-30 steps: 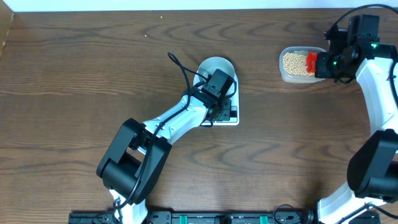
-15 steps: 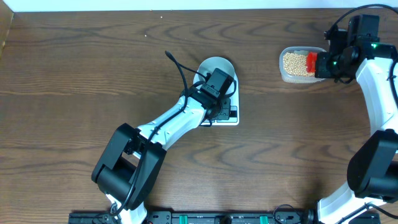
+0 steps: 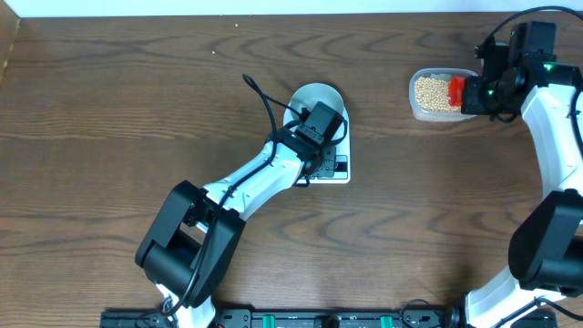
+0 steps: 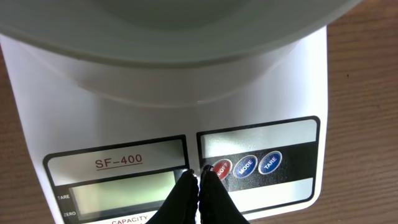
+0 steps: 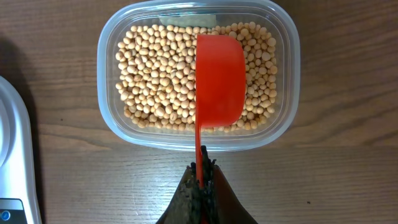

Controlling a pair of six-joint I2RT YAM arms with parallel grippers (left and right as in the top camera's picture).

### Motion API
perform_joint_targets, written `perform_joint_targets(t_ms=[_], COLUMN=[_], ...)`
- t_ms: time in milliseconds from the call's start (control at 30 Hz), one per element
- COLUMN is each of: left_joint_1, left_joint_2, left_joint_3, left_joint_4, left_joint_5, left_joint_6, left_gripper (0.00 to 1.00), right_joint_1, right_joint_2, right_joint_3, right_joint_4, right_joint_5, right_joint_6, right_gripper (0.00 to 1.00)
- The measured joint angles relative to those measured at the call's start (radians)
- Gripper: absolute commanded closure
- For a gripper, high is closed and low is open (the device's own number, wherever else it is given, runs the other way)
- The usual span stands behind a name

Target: Scoop item into bowl and weigh 50g on scale

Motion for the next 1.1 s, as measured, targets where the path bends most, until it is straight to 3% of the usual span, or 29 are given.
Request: perform_joint_targets(t_ms=[1100], left_joint_1=[-0.048], left_joint_2=[0.031], left_joint_3=[0.0], left_joint_4=[0.036], left_joint_5=[-0.022], left_joint_6=[0.035], left_gripper=[0.93], right_joint_1=[0.0], right_joint_2=[0.0], right_joint_3=[0.0], right_joint_4=[0.0], right_joint_5=[0.0], right_joint_6=[0.0], right_gripper=[0.99])
